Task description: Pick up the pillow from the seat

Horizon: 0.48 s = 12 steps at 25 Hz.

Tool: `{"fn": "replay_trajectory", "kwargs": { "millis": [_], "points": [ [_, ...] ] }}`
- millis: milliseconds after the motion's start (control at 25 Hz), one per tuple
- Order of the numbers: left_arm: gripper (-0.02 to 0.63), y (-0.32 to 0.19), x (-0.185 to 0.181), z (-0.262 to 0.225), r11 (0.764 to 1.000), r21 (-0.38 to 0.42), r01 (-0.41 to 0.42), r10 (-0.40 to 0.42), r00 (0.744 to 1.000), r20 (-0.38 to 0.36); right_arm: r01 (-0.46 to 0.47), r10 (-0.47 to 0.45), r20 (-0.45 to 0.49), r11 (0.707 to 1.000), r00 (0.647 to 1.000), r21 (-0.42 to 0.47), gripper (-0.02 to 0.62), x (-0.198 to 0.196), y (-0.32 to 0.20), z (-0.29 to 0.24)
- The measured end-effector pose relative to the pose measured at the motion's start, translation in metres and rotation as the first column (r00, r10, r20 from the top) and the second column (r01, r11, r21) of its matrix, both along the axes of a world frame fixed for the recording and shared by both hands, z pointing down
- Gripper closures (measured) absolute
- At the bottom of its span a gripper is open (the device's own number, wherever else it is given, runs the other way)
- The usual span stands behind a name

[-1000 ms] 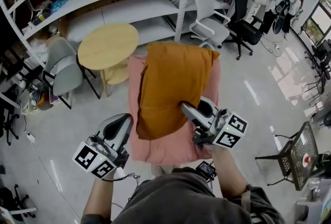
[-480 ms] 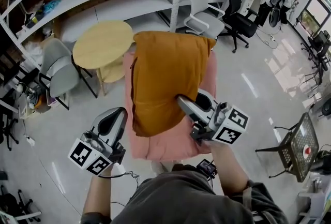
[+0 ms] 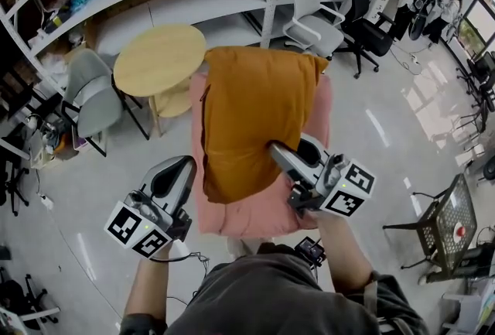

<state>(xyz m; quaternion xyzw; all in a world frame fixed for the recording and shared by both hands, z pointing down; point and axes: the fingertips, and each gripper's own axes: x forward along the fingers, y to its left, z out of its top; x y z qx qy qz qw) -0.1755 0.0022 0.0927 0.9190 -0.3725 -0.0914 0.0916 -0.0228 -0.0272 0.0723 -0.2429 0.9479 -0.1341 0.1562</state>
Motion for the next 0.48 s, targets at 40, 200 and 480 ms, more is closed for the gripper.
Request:
{"fn": "replay_trajectory", "kwargs": {
  "millis": [40,200,480],
  "points": [
    [0.597,-0.0005,0.0,0.0,1.0,-0.001,0.001,-0.001,1.0,0.001,-0.002,0.002,0.002,1.0,1.0,-0.002,0.486,0.0005,-0.0015,0.0001],
    [0.597,-0.0006,-0.0009,-0.0012,1.0,-0.007,0.005,-0.005,1.0,0.001,-0.004,0.004,0.004,1.0,1.0,-0.01,0.486,0.0016,-0.0041,0.0],
    [0.597,-0.0031,0.0033,0.0011,1.0,-0.011,-0.001,0.001,1.0,-0.002,0.007,-0.007,-0.009,1.0,1.0,-0.023,0.486,-0.0004,-0.004,0.0072]
  ]
}}
